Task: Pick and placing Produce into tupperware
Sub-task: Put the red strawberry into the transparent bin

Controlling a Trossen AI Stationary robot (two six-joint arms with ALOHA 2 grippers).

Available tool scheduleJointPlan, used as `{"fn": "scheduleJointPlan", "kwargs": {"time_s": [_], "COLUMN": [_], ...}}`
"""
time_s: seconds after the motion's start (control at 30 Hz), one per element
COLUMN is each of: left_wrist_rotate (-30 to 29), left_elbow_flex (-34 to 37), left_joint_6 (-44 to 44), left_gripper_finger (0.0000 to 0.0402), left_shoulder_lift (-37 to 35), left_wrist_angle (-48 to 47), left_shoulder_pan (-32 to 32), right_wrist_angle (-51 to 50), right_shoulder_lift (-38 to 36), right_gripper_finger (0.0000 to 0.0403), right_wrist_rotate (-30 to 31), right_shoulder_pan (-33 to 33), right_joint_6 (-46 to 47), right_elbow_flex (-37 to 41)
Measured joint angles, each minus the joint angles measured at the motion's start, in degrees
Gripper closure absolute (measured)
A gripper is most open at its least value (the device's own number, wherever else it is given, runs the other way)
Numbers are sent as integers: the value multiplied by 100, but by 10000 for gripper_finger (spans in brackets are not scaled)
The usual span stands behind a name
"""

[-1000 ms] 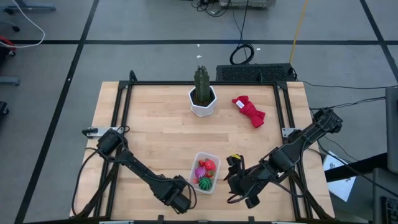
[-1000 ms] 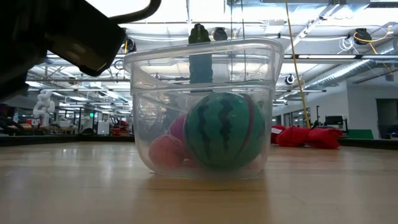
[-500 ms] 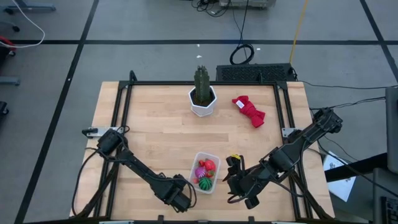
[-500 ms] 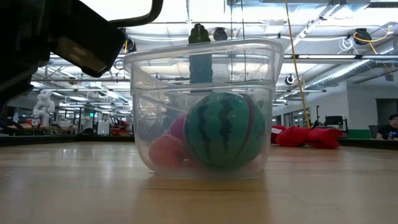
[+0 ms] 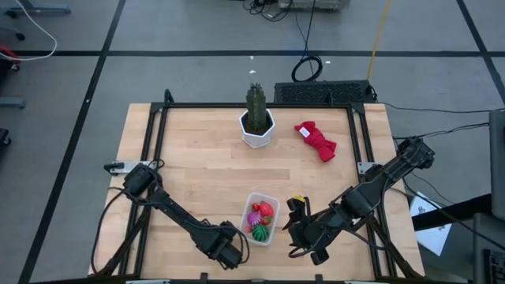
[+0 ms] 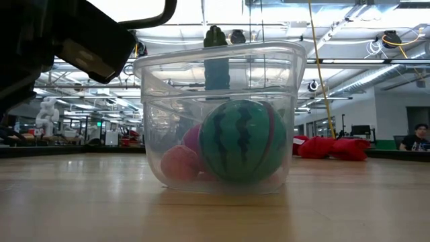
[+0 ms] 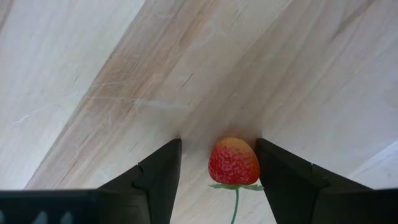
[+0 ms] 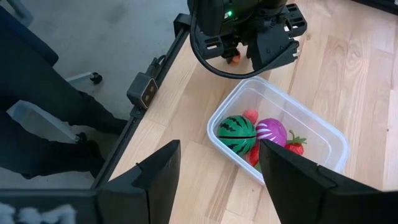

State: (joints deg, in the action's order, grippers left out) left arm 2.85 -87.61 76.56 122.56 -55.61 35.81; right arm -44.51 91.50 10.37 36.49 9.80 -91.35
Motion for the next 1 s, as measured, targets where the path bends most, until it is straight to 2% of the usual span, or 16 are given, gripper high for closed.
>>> {"fn": "scheduleJointPlan", "kwargs": {"time_s": [0.53,0.63,0.87,1.0], "left_wrist_rotate": [4,5,0,0], "left_elbow_flex": [-4,-4,-7,-7], "left_joint_6": [60,73,91,89], "left_gripper_finger": [195,212,283,302], "left_shoulder_lift": [0,0,0,-2], "left_wrist_angle": [31,32,15,11], "left_shoulder_pan": [0,-1,-2,-2], "right_wrist_angle": [-2,-2,-2,-2], "right_shoulder_lift": [0,0,0,0], "right_gripper_finger": [193,193,193,193], "right_wrist_rotate": [-1,0,-1,-2], "right_shoulder_pan": [0,0,0,0], "right_joint_6": [0,0,2,0], "right_elbow_flex": [-2,-2,-2,-2]}}
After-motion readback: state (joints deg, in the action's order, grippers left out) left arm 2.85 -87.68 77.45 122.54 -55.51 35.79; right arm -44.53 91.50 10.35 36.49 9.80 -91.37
